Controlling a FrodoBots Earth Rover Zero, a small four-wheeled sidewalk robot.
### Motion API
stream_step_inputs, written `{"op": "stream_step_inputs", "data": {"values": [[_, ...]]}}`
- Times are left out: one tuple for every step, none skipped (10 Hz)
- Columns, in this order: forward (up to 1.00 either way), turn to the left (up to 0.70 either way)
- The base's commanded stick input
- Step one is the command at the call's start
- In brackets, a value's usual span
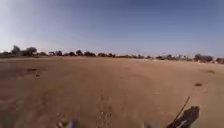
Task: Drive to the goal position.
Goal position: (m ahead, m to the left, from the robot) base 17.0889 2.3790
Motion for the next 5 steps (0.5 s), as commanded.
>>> {"op": "stream_step_inputs", "data": {"values": [[1.0,0.0],[1.0,0.0],[1.0,0.0],[1.0,0.0],[1.0,0.0]]}}
